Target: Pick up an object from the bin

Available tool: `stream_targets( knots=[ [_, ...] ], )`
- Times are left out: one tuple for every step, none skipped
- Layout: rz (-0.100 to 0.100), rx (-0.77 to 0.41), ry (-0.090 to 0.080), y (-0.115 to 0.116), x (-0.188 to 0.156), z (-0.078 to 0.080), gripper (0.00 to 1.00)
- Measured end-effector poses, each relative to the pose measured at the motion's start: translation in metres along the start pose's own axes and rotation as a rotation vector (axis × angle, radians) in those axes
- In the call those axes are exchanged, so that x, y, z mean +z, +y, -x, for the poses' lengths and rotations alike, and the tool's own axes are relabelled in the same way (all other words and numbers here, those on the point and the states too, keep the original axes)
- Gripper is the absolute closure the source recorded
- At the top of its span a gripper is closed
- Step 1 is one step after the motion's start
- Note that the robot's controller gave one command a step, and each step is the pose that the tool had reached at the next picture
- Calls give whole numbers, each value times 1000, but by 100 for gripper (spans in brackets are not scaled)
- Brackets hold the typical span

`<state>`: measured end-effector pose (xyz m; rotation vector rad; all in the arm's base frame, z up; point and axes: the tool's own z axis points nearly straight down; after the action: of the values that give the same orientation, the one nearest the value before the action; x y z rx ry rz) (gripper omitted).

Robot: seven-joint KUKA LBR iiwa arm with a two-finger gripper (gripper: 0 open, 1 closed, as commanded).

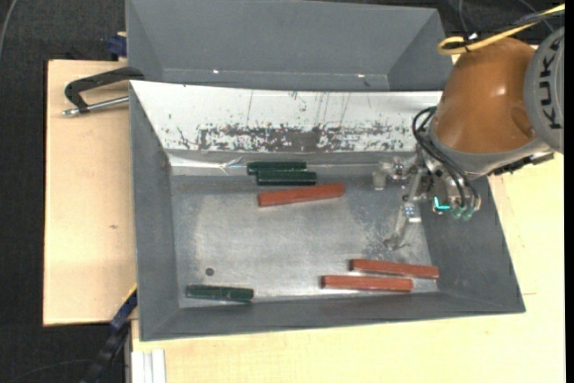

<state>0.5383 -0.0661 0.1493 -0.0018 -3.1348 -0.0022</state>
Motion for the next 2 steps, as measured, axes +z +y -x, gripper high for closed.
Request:
stream_targets(
  knots=[
    [3,-34,-1,57,49,-15,0],
    [-2,6,-3,5,63,-43,0]
  ],
)
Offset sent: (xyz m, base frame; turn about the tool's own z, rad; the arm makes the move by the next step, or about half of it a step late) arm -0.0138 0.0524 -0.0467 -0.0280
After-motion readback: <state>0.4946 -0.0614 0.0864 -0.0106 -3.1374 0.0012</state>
